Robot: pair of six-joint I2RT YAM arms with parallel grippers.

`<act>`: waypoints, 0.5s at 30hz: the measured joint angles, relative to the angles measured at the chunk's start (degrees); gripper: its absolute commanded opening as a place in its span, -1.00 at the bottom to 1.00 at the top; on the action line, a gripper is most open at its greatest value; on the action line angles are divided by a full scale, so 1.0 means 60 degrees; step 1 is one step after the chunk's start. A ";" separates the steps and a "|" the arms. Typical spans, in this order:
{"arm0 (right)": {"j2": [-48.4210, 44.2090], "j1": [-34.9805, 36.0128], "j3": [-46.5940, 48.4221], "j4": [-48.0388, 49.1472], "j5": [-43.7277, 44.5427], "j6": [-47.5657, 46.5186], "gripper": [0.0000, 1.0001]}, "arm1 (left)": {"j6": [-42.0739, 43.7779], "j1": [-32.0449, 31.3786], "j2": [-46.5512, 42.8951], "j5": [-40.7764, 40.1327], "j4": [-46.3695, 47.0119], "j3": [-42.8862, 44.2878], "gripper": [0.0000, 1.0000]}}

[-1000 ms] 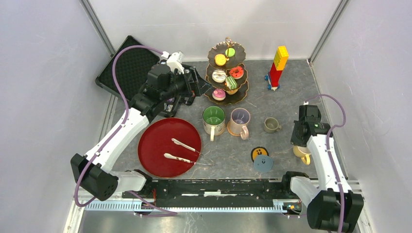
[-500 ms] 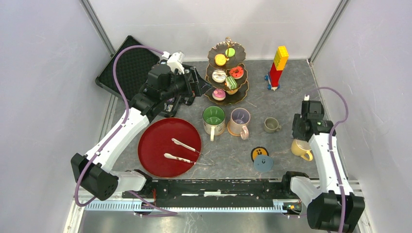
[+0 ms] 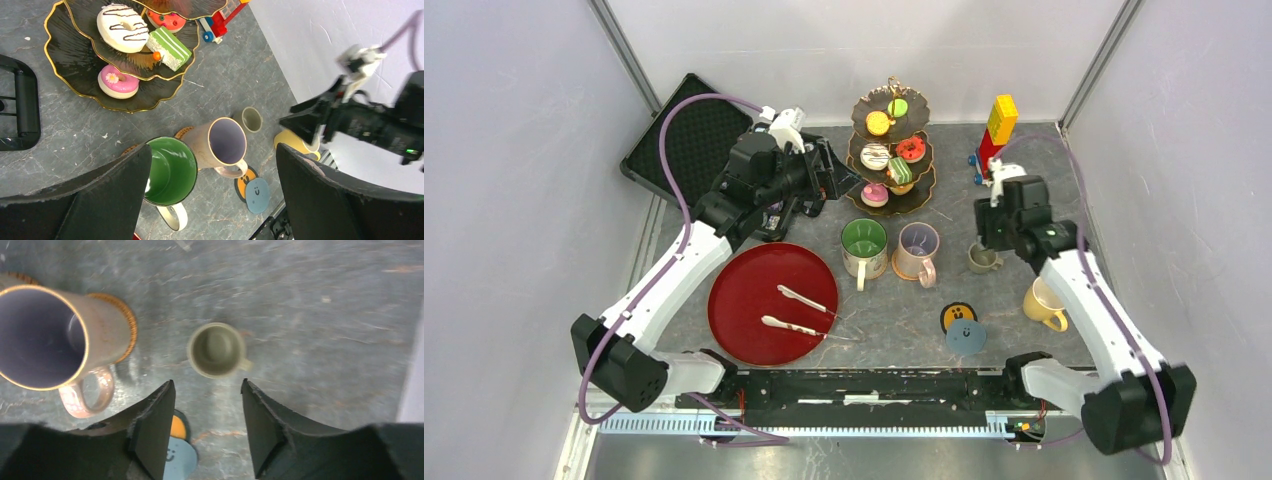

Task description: Serve the afternoon tea

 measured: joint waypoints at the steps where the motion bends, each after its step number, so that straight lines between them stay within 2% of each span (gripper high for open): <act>1: 0.0262 0.0215 -0.0160 0.0219 -0.0127 0.0000 0.03 | 0.0000 0.0000 0.0018 -0.0004 0.0000 0.0000 1.00; 10: 0.2076 0.0506 -0.1592 0.2149 -0.0907 0.0178 -0.02 | 0.0004 0.0000 0.0102 -0.0040 -0.0076 0.0004 1.00; 15: 0.2517 0.0506 -0.2204 0.2998 -0.0962 0.0270 -0.27 | 0.0000 0.0018 0.0244 -0.0015 -0.0076 0.0004 1.00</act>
